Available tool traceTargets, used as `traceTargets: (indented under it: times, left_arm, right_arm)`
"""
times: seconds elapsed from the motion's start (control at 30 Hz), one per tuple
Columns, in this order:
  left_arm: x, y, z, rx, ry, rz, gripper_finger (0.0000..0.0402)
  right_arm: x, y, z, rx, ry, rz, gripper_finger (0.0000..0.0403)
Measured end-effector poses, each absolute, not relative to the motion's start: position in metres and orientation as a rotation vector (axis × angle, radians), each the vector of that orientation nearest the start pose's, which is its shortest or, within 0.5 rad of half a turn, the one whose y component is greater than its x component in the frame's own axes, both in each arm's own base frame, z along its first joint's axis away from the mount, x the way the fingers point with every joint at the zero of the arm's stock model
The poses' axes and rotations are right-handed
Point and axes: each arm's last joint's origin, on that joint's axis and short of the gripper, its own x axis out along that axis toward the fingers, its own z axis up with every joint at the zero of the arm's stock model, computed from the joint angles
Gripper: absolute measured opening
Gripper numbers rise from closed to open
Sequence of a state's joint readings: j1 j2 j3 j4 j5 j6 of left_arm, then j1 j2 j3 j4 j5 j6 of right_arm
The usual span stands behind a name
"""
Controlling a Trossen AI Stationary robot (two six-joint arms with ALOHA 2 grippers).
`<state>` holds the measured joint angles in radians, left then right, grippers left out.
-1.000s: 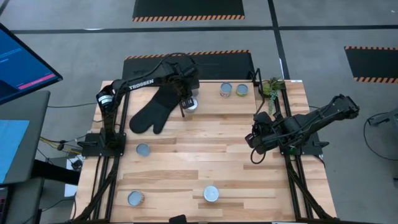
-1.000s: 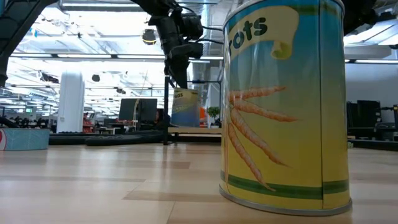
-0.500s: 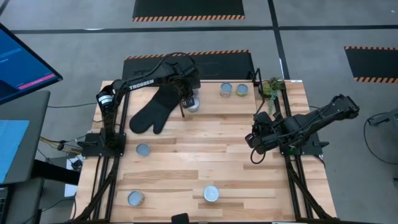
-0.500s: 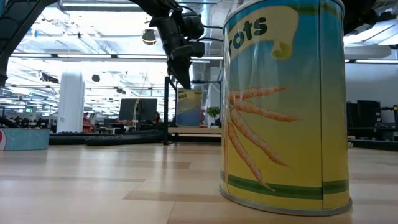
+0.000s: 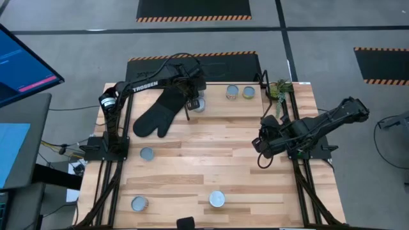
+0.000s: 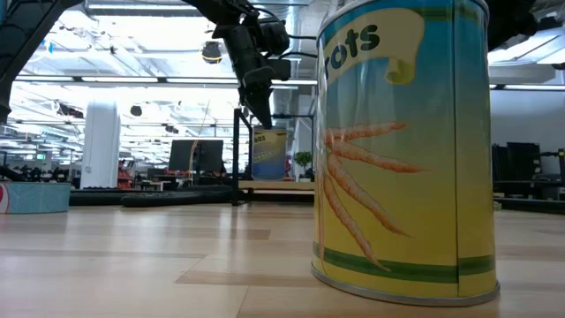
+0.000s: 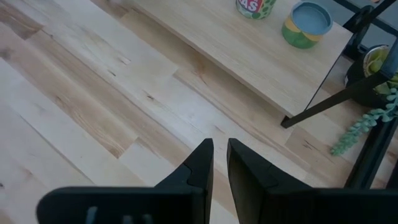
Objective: Pick and place cans onto a shelf
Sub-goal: Put the large canned peas on the shelf, then move the canned goods to the center of the table
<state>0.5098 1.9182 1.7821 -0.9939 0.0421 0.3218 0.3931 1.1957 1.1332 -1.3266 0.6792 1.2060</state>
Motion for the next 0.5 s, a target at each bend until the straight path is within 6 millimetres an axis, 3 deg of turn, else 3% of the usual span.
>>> traceTargets:
  times: [0.37,0.5]
  left_arm:
    - [0.347,0.207,0.292,-0.025,1.131,0.308,0.0073]
    - [0.351,0.205,0.302,-0.117,1.054,0.266,0.0081]
  right_arm:
    - [0.18,0.055,0.305,0.347,0.837,-0.858,0.007]
    - [0.18,0.055,0.305,0.347,0.838,-0.858,0.007]
